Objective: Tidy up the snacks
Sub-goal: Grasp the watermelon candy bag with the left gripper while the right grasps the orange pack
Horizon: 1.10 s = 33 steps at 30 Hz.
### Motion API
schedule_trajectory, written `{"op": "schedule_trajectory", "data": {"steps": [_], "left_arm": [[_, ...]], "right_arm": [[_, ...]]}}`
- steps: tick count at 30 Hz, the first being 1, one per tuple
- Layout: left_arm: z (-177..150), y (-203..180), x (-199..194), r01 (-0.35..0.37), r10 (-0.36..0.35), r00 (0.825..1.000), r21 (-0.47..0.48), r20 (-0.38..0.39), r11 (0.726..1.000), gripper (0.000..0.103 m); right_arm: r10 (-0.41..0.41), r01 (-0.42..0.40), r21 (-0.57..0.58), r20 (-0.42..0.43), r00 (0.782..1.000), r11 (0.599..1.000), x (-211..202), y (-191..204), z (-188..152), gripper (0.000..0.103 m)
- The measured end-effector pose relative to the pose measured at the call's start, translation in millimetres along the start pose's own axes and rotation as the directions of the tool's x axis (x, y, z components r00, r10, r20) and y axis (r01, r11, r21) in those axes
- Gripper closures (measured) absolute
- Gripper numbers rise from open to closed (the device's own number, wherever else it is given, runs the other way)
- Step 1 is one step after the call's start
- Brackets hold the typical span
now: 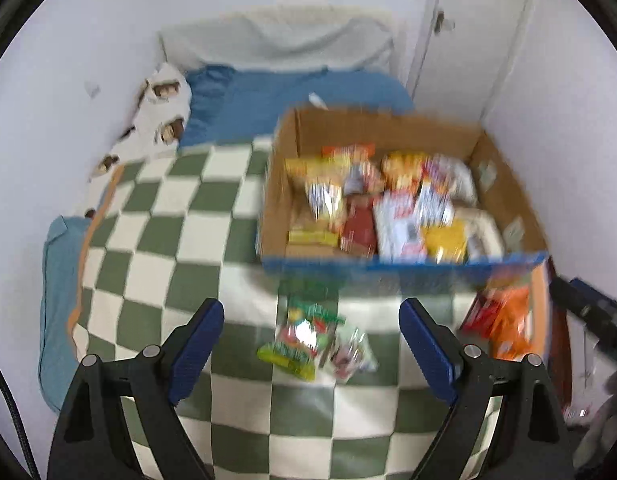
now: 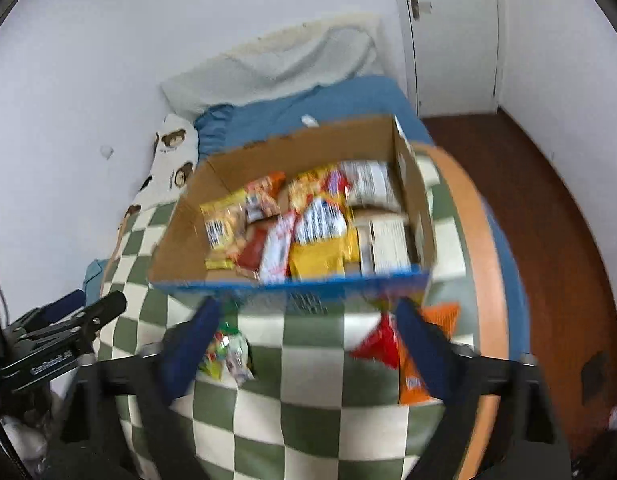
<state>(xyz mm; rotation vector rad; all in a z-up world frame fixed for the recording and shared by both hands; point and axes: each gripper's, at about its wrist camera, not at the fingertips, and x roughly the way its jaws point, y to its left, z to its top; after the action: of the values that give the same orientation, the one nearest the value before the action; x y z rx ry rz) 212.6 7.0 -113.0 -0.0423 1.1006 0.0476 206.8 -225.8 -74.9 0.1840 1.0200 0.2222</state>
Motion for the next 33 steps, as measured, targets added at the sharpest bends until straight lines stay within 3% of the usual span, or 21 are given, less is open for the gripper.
{"op": "schedule_trajectory", "data": {"steps": [6,12,17,23,26,28,33], "left_arm": [[-25,-3,71,-0.059,0.073,0.988,0.101,-0.138,0.993,0.013],[-22,-1,121,-0.083,0.124,0.968,0.189,-0.217,0.978,0.013],[-20,-4,145,-0.047,0.11,0.956,0.229,-0.274,0.972,0.013],[-29,-7,164,-0.033,0.12,0.942,0.268,-0.313,0.963,0.013],[-33,-2,167,-0.011,0.093,0.948,0.26,-0.305,0.966,0.024],[-36,1,166,0.009,0.068,0.946,0.235,-0.318,0.972,0.051],[-54,22,156,0.009,0.027,0.937,0.102,-0.349,0.995,0.054]], "right_arm": [[-0.018,0.029,0.111,-0.097,0.995,0.993,36,-47,-33,0.032],[-0.084,0.113,0.168,-0.169,0.982,0.979,70,-85,-42,0.032],[-0.171,0.207,0.147,-0.225,0.959,0.967,101,-107,-47,0.032],[-0.267,0.289,0.032,-0.297,0.917,0.957,142,-115,-57,0.032],[-0.288,0.295,-0.021,-0.29,0.913,0.955,148,-108,-62,0.035],[-0.304,0.302,-0.054,-0.285,0.909,0.952,150,-102,-65,0.037],[-0.305,0.291,-0.089,-0.298,0.905,0.952,146,-89,-81,0.042]]}}
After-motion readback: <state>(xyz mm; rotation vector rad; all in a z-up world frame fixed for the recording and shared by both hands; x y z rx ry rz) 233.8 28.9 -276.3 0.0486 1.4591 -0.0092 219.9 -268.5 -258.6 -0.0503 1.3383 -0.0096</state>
